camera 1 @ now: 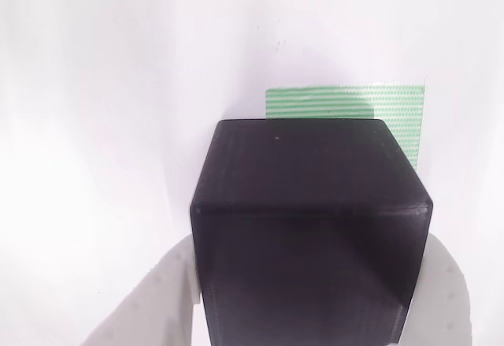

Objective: Stack 3 Blocks on the chosen place.

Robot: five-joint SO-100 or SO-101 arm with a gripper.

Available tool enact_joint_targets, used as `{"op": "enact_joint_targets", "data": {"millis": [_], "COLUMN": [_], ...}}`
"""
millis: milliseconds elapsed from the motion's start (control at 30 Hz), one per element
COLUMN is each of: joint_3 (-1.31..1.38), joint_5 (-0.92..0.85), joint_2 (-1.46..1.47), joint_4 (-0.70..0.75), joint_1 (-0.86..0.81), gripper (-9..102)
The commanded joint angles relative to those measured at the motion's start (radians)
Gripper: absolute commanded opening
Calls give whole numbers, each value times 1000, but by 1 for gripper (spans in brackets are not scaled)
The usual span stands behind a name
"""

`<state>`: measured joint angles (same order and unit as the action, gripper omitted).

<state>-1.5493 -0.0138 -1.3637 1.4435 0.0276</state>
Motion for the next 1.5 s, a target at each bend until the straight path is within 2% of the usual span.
{"op": "enact_joint_targets", "data": {"millis": [0, 333, 1400, 1467], "joint_3": [66, 196, 219, 221], "joint_5": [35, 64, 48, 54], "joint_2": [15, 97, 129, 129], "joint_4": [11, 49, 48, 48], "joint_1": [14, 18, 20, 18], "gripper": [22, 22, 25, 32]}}
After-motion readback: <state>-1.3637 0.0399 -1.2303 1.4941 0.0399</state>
